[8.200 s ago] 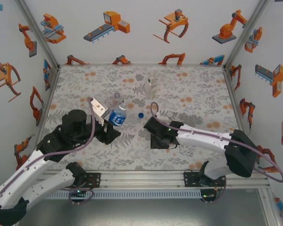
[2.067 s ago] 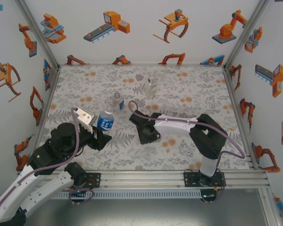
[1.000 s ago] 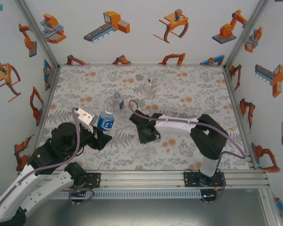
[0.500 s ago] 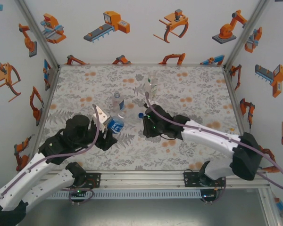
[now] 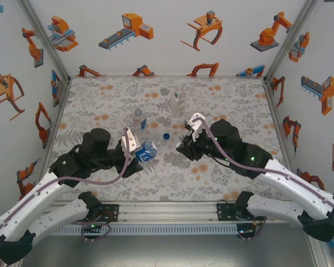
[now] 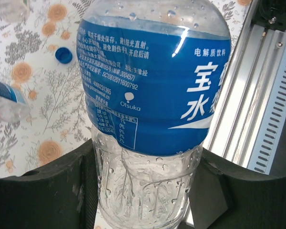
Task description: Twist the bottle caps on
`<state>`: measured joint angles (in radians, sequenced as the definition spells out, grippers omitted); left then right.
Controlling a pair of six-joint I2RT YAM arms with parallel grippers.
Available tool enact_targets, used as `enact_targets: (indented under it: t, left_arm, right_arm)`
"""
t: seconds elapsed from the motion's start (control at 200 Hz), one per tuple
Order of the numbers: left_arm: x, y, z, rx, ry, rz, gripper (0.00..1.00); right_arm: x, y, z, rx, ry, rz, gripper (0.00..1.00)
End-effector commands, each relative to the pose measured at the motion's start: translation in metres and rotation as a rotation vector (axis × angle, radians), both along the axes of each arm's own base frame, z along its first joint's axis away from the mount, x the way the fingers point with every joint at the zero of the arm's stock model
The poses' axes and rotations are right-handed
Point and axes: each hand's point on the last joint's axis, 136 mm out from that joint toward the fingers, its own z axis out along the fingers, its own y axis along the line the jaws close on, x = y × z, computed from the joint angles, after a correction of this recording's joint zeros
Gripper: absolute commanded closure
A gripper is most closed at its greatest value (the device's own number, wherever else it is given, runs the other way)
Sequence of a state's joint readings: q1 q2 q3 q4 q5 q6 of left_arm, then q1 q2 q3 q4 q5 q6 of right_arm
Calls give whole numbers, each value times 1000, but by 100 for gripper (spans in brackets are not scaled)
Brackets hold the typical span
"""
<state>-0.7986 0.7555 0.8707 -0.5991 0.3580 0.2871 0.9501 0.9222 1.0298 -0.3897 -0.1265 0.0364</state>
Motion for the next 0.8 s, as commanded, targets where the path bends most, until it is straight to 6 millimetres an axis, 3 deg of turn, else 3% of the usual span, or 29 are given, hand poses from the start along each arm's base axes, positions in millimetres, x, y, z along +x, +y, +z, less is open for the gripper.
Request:
enact_targets:
  t: [0.0,0.285,0.571,0.796]
  left_arm:
    - [-12,-7,24,-37,-90,-113,100]
    - [-34,-11,43,-77,-156,-266,100]
    - [-39,-12,57,-97,-175,-292,100]
    - [-37,-11,53,-68,-153,-282,100]
  right_arm:
    - [-29,4,42,44,-147,196,94]
    - [-77,14,96,179,-232,478,100]
    - [-84,27,104,186,-189,570,100]
    - [-86,33,106,191,-179,599,100]
